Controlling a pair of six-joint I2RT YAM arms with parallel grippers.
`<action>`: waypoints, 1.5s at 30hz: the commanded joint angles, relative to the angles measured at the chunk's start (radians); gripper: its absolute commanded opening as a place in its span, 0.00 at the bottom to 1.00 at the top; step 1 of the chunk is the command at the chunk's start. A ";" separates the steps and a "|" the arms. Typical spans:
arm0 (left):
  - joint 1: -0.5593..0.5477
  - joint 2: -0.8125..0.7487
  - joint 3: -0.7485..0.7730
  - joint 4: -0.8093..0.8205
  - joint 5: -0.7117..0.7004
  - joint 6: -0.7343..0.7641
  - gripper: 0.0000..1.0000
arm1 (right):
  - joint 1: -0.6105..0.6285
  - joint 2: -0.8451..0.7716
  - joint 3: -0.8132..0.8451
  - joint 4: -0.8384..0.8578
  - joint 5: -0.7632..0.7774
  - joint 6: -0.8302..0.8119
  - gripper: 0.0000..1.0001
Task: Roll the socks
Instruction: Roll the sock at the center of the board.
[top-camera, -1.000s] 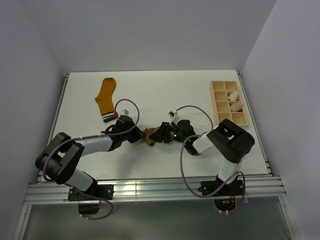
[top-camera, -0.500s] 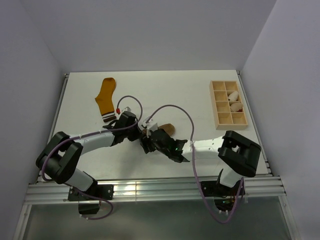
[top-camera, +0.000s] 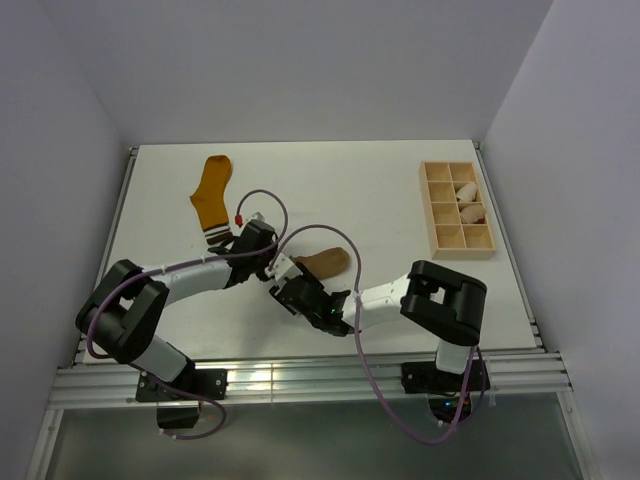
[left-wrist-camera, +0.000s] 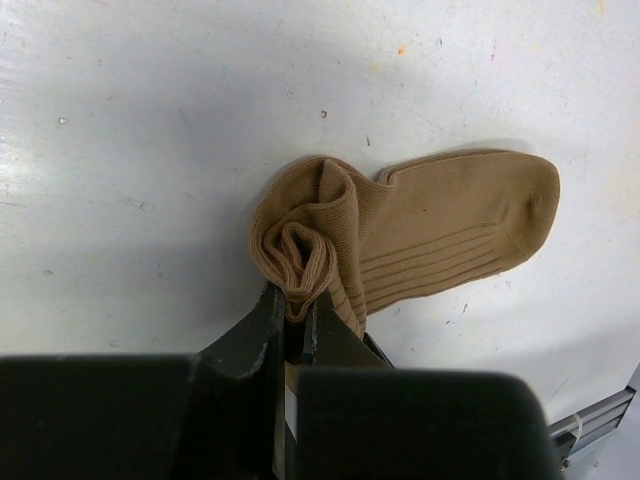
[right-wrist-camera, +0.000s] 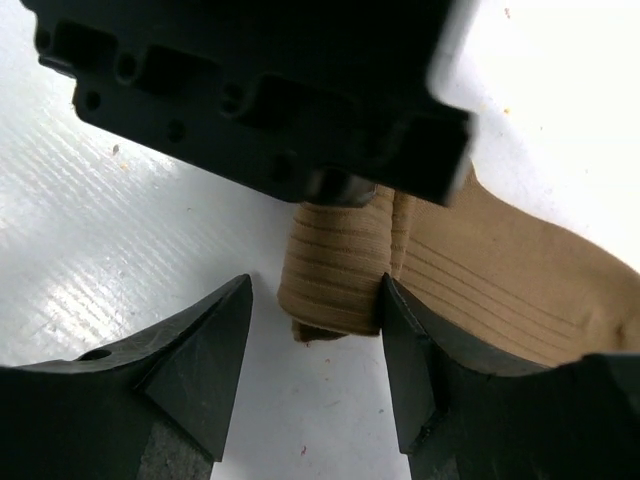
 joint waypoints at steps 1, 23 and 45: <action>-0.008 0.014 0.032 -0.022 0.014 0.021 0.00 | 0.021 0.033 0.051 0.029 0.088 -0.060 0.61; 0.016 -0.090 -0.074 0.059 -0.023 -0.127 0.68 | -0.082 -0.001 -0.067 0.051 -0.155 0.193 0.00; 0.045 -0.098 -0.181 0.332 0.080 -0.136 0.75 | -0.514 0.138 -0.288 0.622 -0.954 0.693 0.00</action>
